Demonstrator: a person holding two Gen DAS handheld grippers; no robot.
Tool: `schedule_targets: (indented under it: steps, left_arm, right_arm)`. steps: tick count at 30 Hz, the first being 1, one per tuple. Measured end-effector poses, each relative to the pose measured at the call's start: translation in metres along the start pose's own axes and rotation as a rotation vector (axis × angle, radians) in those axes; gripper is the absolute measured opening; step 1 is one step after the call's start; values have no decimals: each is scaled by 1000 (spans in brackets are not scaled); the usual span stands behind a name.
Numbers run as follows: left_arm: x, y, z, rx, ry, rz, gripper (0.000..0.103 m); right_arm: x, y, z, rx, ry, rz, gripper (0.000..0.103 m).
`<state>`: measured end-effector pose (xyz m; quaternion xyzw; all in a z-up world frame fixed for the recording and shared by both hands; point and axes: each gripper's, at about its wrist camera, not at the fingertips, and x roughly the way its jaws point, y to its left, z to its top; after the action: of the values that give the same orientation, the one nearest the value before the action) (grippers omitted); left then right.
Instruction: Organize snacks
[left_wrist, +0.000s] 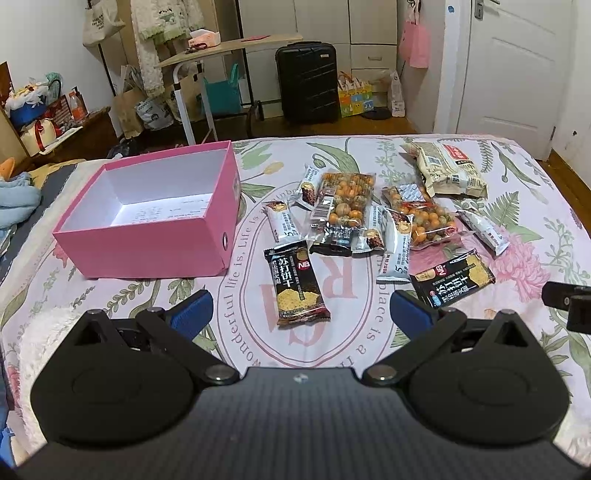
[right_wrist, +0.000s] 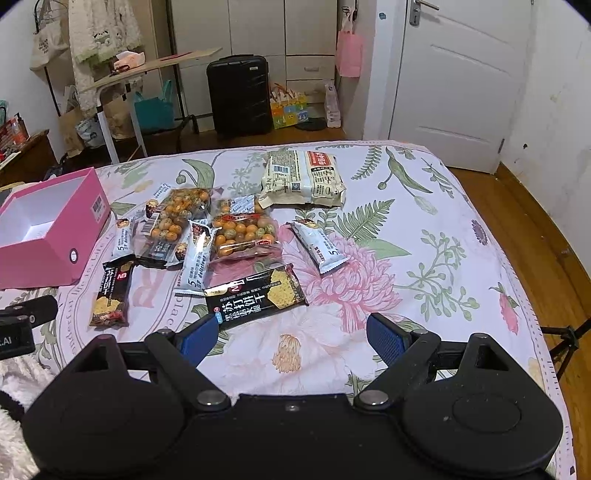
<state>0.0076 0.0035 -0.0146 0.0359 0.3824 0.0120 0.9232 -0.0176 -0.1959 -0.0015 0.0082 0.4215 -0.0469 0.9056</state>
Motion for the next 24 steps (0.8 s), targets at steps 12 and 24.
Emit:
schedule_targets:
  steps: [12,24]
  left_arm:
    - [-19,6,23,-4,13,-13,103]
    - [-33,7,32,-14,2,-27,103]
  right_arm:
    - [-33,11,25,-137,-10,83,90]
    - [-41,-4,38,-125,-18,115,90]
